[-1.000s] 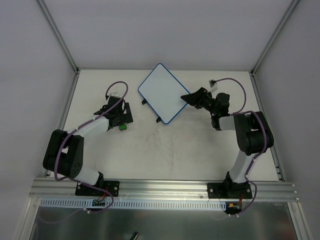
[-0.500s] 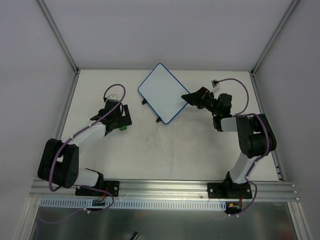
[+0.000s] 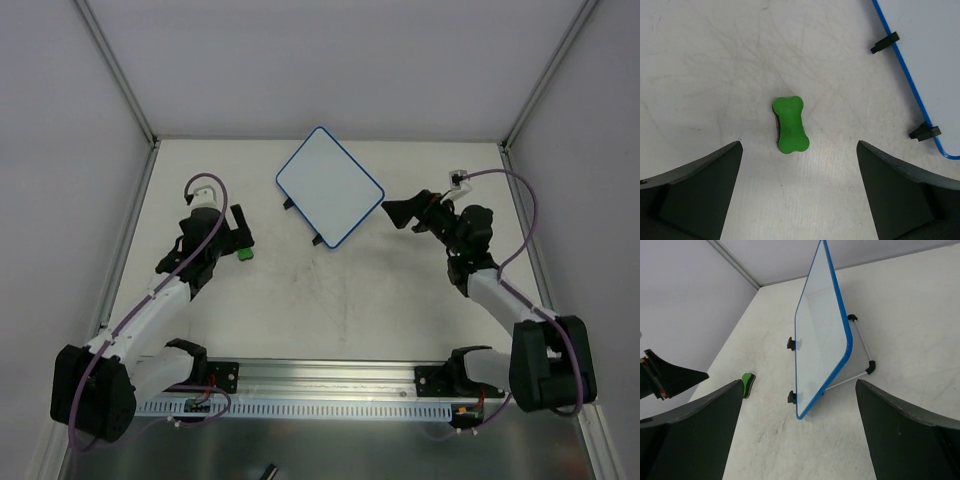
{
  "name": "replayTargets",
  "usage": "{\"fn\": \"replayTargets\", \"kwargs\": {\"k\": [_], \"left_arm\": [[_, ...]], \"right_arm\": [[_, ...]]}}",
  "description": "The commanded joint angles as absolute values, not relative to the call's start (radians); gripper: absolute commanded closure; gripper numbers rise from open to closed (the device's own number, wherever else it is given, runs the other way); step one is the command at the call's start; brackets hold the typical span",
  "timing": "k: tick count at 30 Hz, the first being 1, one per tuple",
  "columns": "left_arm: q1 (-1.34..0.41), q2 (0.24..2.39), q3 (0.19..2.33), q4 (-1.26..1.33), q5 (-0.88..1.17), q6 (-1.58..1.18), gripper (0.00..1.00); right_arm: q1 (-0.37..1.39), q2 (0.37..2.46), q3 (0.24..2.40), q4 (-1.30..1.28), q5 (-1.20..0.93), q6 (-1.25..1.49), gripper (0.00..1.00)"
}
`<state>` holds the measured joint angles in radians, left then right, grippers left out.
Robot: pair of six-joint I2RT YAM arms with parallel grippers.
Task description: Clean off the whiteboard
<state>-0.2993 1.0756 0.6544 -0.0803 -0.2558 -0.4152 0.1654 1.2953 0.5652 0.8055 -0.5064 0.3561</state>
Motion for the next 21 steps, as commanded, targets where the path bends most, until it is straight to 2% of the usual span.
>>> {"fn": "replayTargets", "kwargs": {"k": [1,7,11,21], "left_arm": [[-0.29,0.979,0.585,-0.064,-0.284,-0.432,0.01],[-0.29,0.867,0.494,-0.067,-0.275,-0.417,0.01],[-0.29,0.796,0.44,-0.067,-0.255,-0.416,0.01],[-0.291,0.574,0.302,-0.049,-0.238,-0.431,0.01]], "right_arm": [[0.175,1.123,0.499,0.585,-0.361,0.174,0.01],[0.219,0.792,0.427,0.246,-0.186,0.046,0.01],[0.225,0.684,0.407,0.074,-0.114,0.038,0.01],[0.227,0.451,0.265,0.005,-0.064,0.048,0.01]]}}
